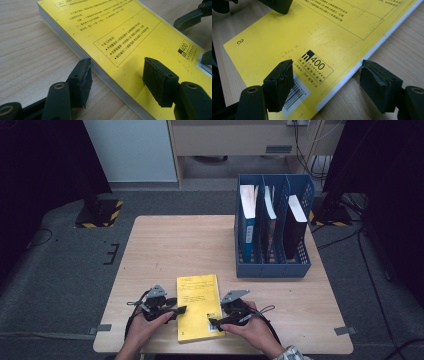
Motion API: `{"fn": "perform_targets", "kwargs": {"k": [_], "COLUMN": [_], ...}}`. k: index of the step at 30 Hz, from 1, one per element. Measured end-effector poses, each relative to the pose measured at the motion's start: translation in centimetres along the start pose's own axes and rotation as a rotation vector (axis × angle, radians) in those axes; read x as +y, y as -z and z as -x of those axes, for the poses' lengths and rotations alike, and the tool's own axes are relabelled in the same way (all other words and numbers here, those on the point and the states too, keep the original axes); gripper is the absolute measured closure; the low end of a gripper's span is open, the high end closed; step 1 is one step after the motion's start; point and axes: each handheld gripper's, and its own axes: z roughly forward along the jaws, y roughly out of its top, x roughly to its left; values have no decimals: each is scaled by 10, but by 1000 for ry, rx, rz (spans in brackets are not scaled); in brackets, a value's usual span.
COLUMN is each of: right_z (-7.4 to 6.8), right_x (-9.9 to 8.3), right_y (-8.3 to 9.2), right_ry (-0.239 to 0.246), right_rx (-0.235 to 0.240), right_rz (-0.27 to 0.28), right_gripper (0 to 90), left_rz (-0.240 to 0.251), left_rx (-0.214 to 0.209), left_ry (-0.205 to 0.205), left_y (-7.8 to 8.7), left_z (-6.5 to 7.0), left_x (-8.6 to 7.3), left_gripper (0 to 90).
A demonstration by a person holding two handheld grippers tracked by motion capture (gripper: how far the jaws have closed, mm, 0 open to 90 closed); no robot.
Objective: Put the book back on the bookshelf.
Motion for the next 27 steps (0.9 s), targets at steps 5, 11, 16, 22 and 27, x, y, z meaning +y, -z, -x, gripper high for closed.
{"fn": "perform_targets", "kwargs": {"k": [5, 11, 16, 22, 27], "right_z": [0, 0, 0, 4, 7], "right_x": [1, 1, 2, 7, 7], "right_y": [0, -1, -2, -7, -10], "right_ry": [-6, -9, -14, -10, -12], "right_rx": [-8, -20, -23, -16, -12], "right_rz": [-2, 3, 4, 11, 41], "right_gripper": [277, 274, 271, 277, 268], "left_rz": [-3, -22, -21, 0, -13], "left_rx": [5, 7, 12, 28, 53], "left_ry": [-1, -9, -5, 1, -26], "left_y": [-6, -10, -14, -14, -13], "left_z": [-5, -9, -13, -18, -17], "left_x": [8, 16, 20, 21, 19], "left_gripper": [412, 409, 399, 402, 276]}}
